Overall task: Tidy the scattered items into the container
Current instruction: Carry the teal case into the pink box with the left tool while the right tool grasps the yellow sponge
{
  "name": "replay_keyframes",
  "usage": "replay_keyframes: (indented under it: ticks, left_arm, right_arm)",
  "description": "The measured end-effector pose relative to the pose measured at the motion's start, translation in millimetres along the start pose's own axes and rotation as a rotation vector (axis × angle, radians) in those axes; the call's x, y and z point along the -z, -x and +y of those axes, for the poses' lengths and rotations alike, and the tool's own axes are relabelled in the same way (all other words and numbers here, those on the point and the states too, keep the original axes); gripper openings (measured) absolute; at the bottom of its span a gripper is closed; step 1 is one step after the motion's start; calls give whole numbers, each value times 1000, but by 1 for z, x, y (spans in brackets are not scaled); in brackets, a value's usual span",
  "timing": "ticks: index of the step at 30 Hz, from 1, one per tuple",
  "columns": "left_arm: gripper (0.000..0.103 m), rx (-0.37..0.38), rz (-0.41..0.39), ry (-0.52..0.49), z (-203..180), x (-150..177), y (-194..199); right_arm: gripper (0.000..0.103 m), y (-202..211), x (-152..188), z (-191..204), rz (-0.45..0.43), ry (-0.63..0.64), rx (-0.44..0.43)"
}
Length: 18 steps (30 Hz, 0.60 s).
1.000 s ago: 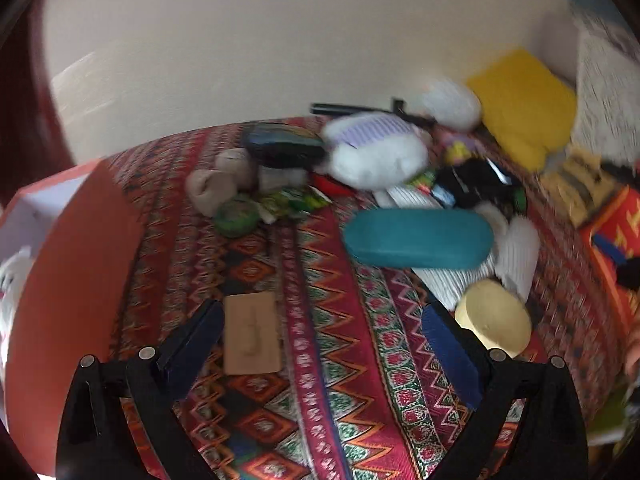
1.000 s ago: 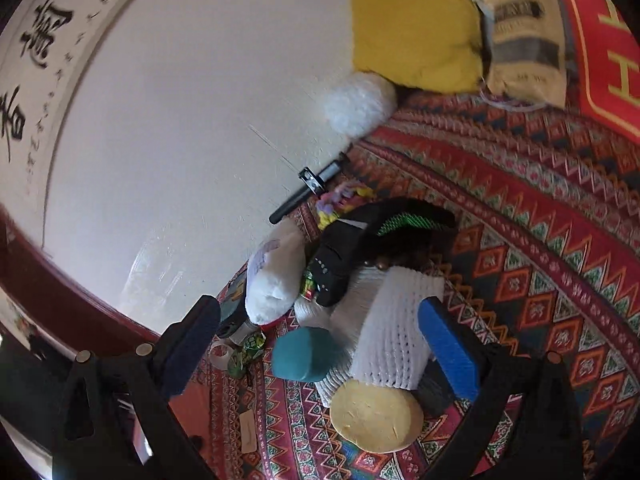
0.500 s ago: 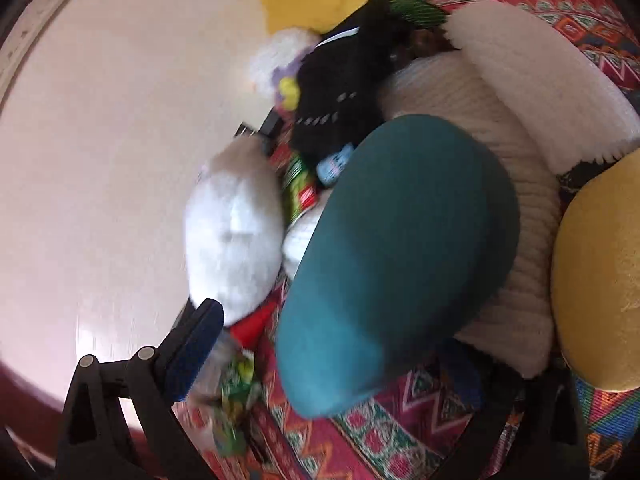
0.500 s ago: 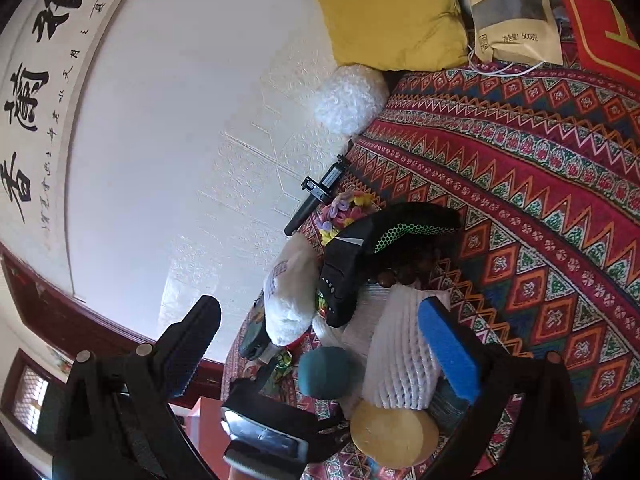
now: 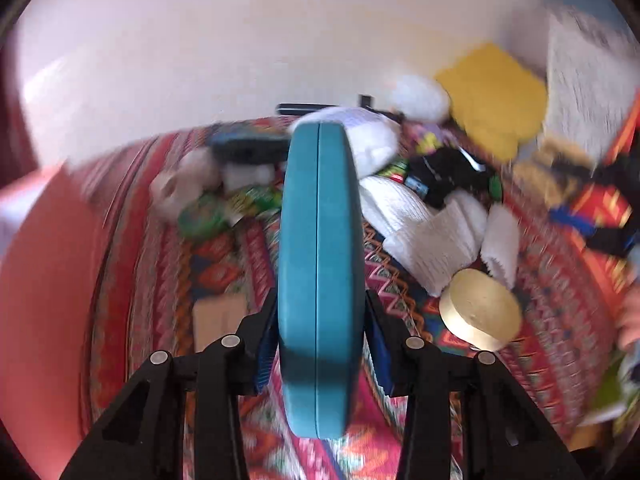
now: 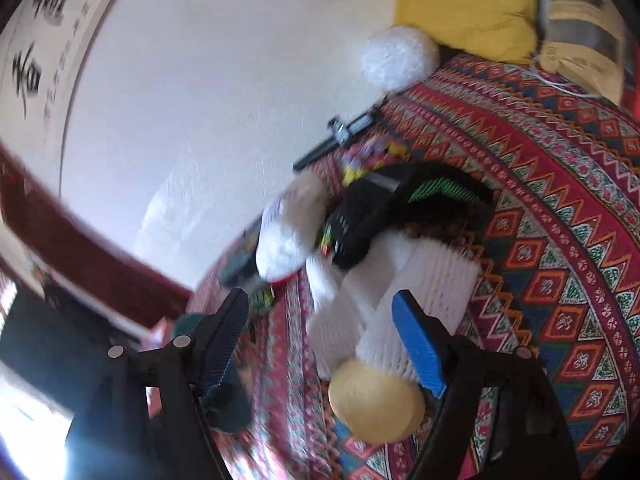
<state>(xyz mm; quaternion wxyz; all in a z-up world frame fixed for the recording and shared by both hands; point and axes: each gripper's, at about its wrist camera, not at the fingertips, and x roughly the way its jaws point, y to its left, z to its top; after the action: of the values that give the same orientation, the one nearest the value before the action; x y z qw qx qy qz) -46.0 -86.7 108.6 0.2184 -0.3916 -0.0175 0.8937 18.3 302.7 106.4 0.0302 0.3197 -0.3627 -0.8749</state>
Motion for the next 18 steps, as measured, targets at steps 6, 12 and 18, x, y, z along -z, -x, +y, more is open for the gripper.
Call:
replay_keyframes:
  ticks: [6, 12, 18]
  left_arm:
    - [36, 82, -151, 218, 55, -6, 86]
    - [36, 18, -276, 305, 127, -8, 147]
    - [37, -37, -325, 473, 210, 3, 179]
  right_arm:
    - [85, -56, 50, 35, 226, 322, 197]
    - [93, -104, 98, 39, 395, 642, 492]
    - [97, -127, 113, 39, 438, 729, 585]
